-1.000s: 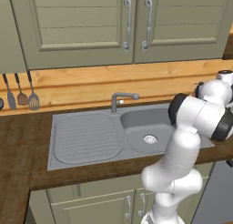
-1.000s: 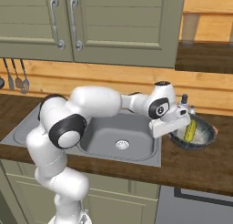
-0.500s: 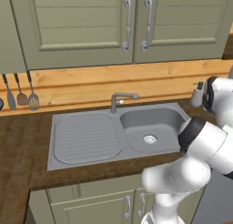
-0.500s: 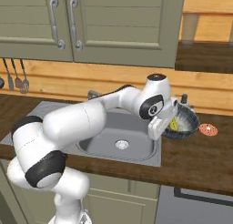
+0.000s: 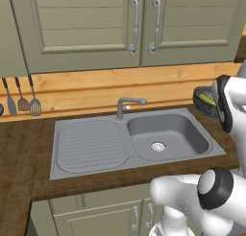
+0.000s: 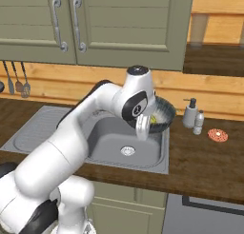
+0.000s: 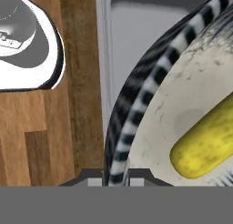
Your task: Pick the cucumber from the sink and place it in the bowl. Then pick the bowl and place it in the microwave. Then close the microwave door and press the start button.
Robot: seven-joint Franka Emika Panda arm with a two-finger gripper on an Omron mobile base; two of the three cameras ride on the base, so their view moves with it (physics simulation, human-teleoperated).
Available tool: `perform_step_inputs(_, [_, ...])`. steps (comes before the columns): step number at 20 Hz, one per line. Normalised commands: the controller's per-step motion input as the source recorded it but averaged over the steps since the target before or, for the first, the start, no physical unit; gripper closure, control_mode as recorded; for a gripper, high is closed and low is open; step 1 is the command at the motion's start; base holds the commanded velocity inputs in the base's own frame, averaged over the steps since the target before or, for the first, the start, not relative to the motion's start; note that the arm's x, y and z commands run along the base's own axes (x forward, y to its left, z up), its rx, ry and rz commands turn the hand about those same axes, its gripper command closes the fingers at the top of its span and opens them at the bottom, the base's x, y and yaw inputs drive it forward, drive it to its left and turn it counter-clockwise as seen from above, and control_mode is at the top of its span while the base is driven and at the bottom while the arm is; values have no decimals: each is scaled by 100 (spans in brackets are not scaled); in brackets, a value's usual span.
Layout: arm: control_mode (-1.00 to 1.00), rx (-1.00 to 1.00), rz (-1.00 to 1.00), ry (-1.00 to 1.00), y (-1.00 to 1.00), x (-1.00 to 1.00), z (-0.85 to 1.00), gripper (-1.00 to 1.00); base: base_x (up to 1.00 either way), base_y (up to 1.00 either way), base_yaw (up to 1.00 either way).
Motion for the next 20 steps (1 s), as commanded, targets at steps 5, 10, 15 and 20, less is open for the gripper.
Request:
perform_step_inputs(5, [-100, -2, 15, 0, 68, -6, 37, 100, 0, 0, 0])
perform_step_inputs(10, [-100, -6, 0, -1, 30, 0, 18, 100, 0, 0, 0])
perform_step_inputs(15, [-100, -3, 0, 0, 27, -8, 16, 100, 0, 0, 0])
perform_step_inputs(20, [-100, -3, 0, -2, 33, -25, 33, 100, 0, 0, 0])
